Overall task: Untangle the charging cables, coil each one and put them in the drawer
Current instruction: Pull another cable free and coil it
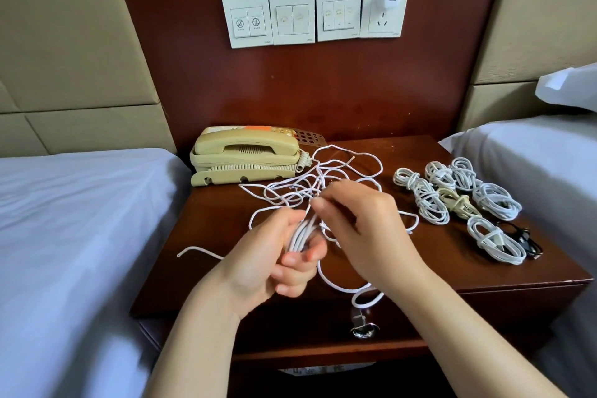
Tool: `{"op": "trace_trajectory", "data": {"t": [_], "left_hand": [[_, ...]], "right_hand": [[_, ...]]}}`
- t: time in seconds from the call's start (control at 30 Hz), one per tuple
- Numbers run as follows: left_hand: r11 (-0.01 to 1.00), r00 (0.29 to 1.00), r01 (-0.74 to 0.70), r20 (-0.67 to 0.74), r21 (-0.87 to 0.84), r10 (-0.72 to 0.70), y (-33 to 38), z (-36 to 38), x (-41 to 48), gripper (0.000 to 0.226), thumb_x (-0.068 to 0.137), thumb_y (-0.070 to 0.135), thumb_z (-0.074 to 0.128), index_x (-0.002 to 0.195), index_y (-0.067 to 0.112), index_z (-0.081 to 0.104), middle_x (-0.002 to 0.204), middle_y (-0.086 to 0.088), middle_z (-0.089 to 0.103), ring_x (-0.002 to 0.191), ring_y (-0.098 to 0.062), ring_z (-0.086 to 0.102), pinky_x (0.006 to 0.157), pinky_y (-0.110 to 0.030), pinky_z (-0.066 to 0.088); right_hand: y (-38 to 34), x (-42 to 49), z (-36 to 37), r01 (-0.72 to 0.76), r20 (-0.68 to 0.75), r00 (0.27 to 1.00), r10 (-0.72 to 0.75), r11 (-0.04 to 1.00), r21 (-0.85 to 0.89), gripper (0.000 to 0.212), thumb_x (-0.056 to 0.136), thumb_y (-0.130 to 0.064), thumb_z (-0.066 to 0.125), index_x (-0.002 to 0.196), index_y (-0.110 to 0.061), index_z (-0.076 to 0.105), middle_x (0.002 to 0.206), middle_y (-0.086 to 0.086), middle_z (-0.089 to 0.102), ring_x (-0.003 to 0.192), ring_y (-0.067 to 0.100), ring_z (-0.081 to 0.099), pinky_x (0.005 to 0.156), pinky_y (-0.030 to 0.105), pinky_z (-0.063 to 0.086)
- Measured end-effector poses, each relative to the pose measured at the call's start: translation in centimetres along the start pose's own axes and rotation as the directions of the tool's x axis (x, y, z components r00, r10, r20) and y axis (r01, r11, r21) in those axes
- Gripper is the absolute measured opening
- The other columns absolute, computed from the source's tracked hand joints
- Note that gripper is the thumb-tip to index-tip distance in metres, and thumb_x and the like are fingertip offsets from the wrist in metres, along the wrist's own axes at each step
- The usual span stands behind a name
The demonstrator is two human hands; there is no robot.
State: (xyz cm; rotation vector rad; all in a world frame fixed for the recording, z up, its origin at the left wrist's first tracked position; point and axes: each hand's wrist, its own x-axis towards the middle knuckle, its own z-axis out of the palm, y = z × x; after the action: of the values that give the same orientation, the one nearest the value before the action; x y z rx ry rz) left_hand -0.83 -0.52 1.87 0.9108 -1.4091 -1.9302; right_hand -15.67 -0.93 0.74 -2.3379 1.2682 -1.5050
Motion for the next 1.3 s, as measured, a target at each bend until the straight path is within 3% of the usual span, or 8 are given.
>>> {"op": "trace_trajectory", "data": {"t": [0.23,0.43,0.53,0.6,0.77,0.9,1.13,1.3], "left_hand": [[0.990,0.991,-0.121,0.064,0.073,0.117,0.3,-0.1,-0.9,0.040,0.089,0.035,0.044,0.052,0.019,0.044,0.047,0.009,0.021,0.036,-0.003,0.017,0.036,-0.014,0.023],[0.983,0.976,-0.167,-0.127,0.072,0.175,0.3,-0.4,-0.5,0.042,0.091,0.028,0.042,0.051,0.016,0.042,0.048,0.005,0.018,0.037,-0.004,0.016,0.035,-0.016,0.021],[0.983,0.955,-0.168,-0.234,0.075,0.181,0.1,-0.8,-0.2,0.047,0.099,0.023,0.036,0.053,0.014,0.040,0.048,0.005,0.019,0.036,-0.005,0.017,0.034,-0.016,0.021],[0.984,0.944,-0.156,-0.281,0.087,0.174,0.0,-0.9,0.1,0.045,0.100,0.022,0.035,0.057,0.012,0.039,0.047,0.006,0.020,0.036,-0.005,0.017,0.034,-0.017,0.021],[0.989,0.938,-0.118,-0.317,0.091,0.141,-0.1,-1.0,0.2,0.043,0.101,0.022,0.034,0.059,0.010,0.038,0.048,0.005,0.020,0.035,-0.005,0.018,0.034,-0.017,0.021],[0.992,0.936,-0.102,-0.330,0.075,0.121,-0.2,-0.9,0.3,0.044,0.101,0.022,0.034,0.059,0.009,0.039,0.047,0.004,0.021,0.034,-0.005,0.019,0.034,-0.016,0.021],[0.992,0.937,-0.100,-0.329,0.073,0.119,-0.4,-0.8,0.7,0.044,0.102,0.022,0.033,0.059,0.009,0.038,0.045,0.004,0.022,0.033,-0.005,0.019,0.034,-0.017,0.021],[0.991,0.952,-0.115,-0.278,0.072,0.131,0.0,-1.0,0.2,0.047,0.100,0.022,0.034,0.055,0.008,0.041,0.044,0.004,0.022,0.033,-0.005,0.018,0.034,-0.016,0.021]], "right_hand": [[-0.2,-0.1,-0.2,-0.168,0.122,0.982,0.146,0.966,0.199,0.034,0.095,-0.026,0.052,0.064,-0.012,0.051,0.049,-0.010,0.034,0.048,0.007,0.033,0.048,0.015,0.025],[0.0,-0.6,-0.6,-0.404,0.431,0.861,0.270,0.878,0.258,0.022,0.099,-0.012,0.043,0.083,-0.006,0.057,0.054,-0.006,0.044,0.040,0.005,0.036,0.042,0.013,0.030],[0.2,-1.4,-0.1,-0.533,0.576,0.715,0.396,0.842,0.083,0.023,0.101,-0.016,0.038,0.092,-0.009,0.058,0.059,0.000,0.059,0.037,0.012,0.043,0.041,0.019,0.036],[0.4,-1.8,0.4,-0.484,0.581,0.687,0.436,0.871,-0.082,0.024,0.101,-0.018,0.036,0.097,-0.009,0.058,0.068,0.003,0.065,0.041,0.008,0.049,0.047,0.019,0.040],[1.3,-1.7,0.7,-0.325,0.503,0.757,0.416,0.909,-0.262,0.024,0.100,-0.019,0.040,0.091,-0.007,0.059,0.082,0.008,0.065,0.074,0.023,0.061,0.073,0.036,0.052],[2.8,-1.6,1.4,-0.270,0.482,0.803,0.350,0.935,-0.228,0.026,0.100,-0.021,0.040,0.090,-0.013,0.063,0.081,-0.002,0.059,0.078,0.015,0.056,0.073,0.028,0.042],[4.6,-0.6,2.4,-0.210,0.417,0.864,0.283,0.954,-0.212,0.022,0.099,-0.021,0.043,0.088,-0.009,0.059,0.084,0.002,0.059,0.079,0.019,0.054,0.076,0.038,0.045],[2.7,-0.3,1.7,-0.141,0.365,0.918,0.157,0.987,-0.071,0.023,0.096,-0.020,0.051,0.118,-0.017,0.057,0.093,-0.007,0.062,0.077,0.004,0.054,0.071,0.020,0.043]]}}
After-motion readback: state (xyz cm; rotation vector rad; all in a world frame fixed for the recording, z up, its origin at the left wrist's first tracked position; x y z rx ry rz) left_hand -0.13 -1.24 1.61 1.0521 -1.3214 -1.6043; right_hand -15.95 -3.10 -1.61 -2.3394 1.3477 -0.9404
